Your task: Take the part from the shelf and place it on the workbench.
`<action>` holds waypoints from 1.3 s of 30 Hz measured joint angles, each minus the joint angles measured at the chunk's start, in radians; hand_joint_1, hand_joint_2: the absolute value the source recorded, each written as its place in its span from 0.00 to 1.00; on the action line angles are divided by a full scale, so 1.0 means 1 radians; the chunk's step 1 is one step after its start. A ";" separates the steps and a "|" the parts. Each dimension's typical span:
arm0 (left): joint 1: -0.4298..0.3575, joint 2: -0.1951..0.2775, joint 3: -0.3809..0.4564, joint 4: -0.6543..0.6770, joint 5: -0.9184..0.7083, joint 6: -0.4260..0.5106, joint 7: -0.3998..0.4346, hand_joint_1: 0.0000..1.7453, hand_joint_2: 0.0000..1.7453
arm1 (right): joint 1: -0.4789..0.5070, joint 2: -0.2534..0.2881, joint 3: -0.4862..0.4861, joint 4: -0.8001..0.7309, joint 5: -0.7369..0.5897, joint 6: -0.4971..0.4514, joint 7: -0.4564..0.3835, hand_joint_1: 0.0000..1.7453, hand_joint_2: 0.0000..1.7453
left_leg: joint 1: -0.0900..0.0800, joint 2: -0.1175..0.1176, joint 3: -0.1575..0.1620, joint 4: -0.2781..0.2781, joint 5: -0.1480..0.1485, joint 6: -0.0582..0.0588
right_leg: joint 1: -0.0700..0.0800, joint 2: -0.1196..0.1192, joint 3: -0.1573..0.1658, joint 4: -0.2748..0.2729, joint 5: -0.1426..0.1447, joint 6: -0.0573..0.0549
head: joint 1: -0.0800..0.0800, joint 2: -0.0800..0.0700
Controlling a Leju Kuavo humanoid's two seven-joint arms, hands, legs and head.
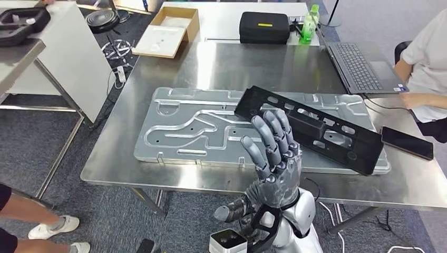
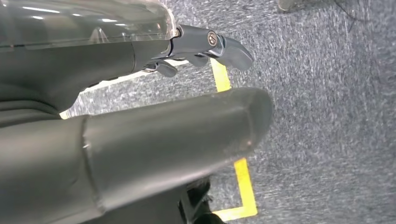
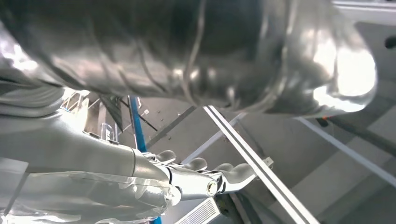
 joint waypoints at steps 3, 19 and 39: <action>0.001 0.002 0.000 0.000 0.000 0.000 0.000 0.00 0.00 | 0.004 0.001 0.000 0.003 -0.005 0.001 0.000 0.00 0.00 | 0.004 0.030 -0.082 0.169 -0.066 -0.012 | 0.004 -0.041 -0.001 0.001 -0.003 -0.005 | -0.001 0.000; 0.002 0.022 0.007 0.000 0.004 0.008 -0.013 0.00 0.00 | 0.015 0.014 -0.002 0.013 -0.016 0.001 0.000 0.00 0.00 | -0.001 -0.003 0.054 -0.118 0.076 0.047 | 0.006 -0.007 -0.120 0.289 -0.151 0.044 | 0.001 0.000; 0.008 0.049 0.010 0.000 0.005 0.004 -0.013 0.00 0.00 | 0.029 0.030 -0.026 0.009 0.014 0.001 0.000 0.00 0.00 | -0.003 0.091 0.042 -0.072 0.057 0.005 | 0.013 -0.099 0.017 0.005 -0.021 0.004 | -0.002 0.000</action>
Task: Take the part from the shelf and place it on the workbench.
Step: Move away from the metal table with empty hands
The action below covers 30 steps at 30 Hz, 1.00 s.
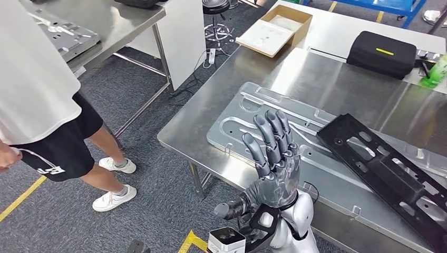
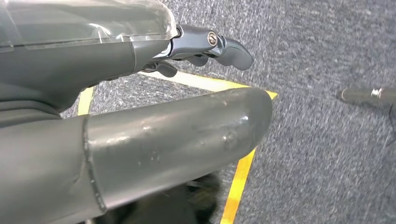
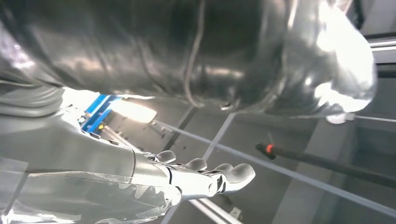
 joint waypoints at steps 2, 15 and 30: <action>-0.002 0.000 0.000 0.000 0.002 0.000 -0.003 0.00 0.00 | -0.005 0.001 0.000 0.001 0.003 0.000 0.000 0.00 0.00 | -0.007 0.006 0.010 -0.031 0.003 0.014 | 0.004 -0.016 0.002 -0.001 -0.001 0.009 | 0.000 0.000; -0.002 -0.007 0.003 0.000 0.011 0.000 -0.004 0.00 0.00 | -0.031 -0.003 0.007 0.032 0.027 0.000 0.000 0.00 0.00 | 0.002 -0.154 0.008 -0.036 0.019 0.036 | -0.006 0.150 -0.037 0.056 0.005 0.021 | 0.000 0.000; 0.010 -0.022 0.013 0.000 0.033 0.010 0.016 0.00 0.00 | -0.011 -0.011 0.000 0.058 0.069 0.000 0.000 0.00 0.00 | 0.007 -0.012 -0.031 0.030 0.002 -0.009 | -0.003 0.009 0.001 -0.005 0.002 -0.003 | -0.006 0.000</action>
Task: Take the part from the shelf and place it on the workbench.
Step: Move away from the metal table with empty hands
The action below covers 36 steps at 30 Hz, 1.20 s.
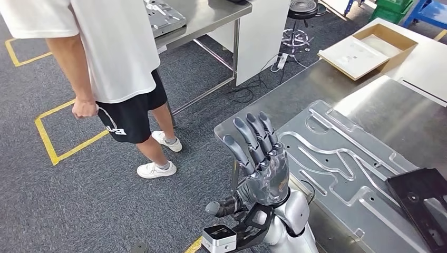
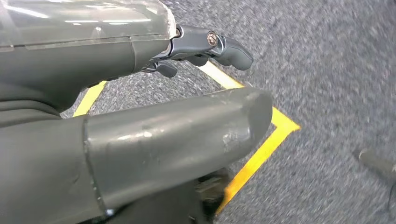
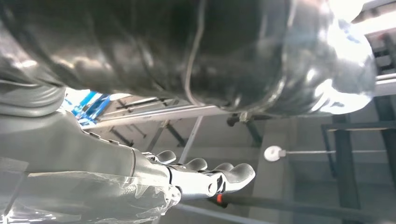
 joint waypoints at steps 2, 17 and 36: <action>-0.001 -0.002 0.008 0.000 0.010 0.004 -0.001 0.00 0.00 | 0.002 -0.001 -0.001 0.001 0.003 0.000 0.000 0.00 0.00 | -0.008 0.020 0.028 -0.059 0.011 0.014 | 0.005 -0.015 0.002 0.002 -0.004 0.010 | 0.000 0.000; 0.002 -0.012 0.044 0.000 0.027 0.029 -0.010 0.00 0.00 | 0.043 -0.014 -0.028 -0.018 -0.026 -0.001 0.000 0.00 0.00 | -0.004 -0.152 0.024 -0.060 0.022 0.041 | -0.005 0.157 -0.020 0.018 0.009 0.025 | 0.001 0.000; -0.047 0.018 0.049 0.000 0.018 0.042 0.010 0.00 0.00 | 0.032 -0.010 -0.051 -0.064 -0.029 0.000 0.000 0.00 0.00 | -0.005 -0.013 0.029 -0.066 0.018 0.034 | 0.002 -0.024 0.014 0.003 -0.018 0.032 | -0.001 0.000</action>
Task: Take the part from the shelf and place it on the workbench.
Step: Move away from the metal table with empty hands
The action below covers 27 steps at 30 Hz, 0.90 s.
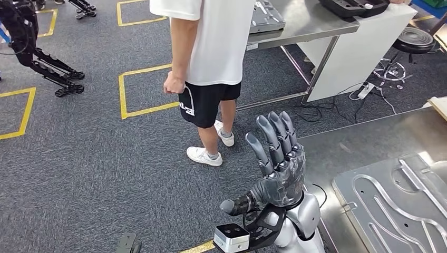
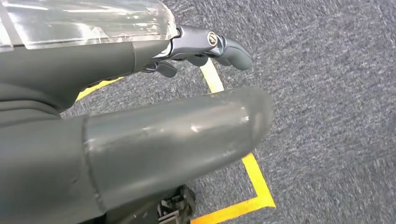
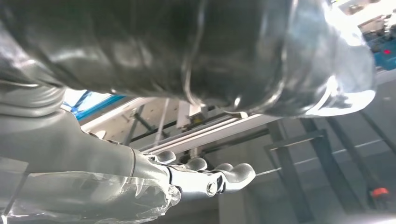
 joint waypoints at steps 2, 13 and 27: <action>-0.010 0.000 0.000 0.000 0.000 -0.002 -0.002 0.00 0.00 | -0.004 0.002 -0.001 -0.001 -0.003 0.000 0.000 0.00 0.00 | 0.004 -0.020 0.002 -0.006 0.005 0.013 | -0.006 0.056 -0.030 0.069 -0.045 0.008 | 0.000 0.000; -0.028 -0.003 -0.007 0.000 -0.018 -0.025 0.013 0.00 0.00 | -0.011 0.003 -0.008 -0.002 0.021 0.000 0.000 0.00 0.00 | 0.007 -0.159 -0.016 0.010 0.005 -0.003 | -0.009 0.199 -0.039 0.011 0.028 -0.008 | 0.000 0.000; -0.010 0.000 -0.010 0.000 -0.029 -0.021 0.028 0.00 0.00 | -0.012 0.010 -0.008 0.009 0.019 0.000 0.000 0.00 0.00 | 0.005 0.034 -0.014 0.016 0.005 -0.025 | 0.002 0.012 -0.001 -0.009 0.010 -0.014 | 0.000 0.000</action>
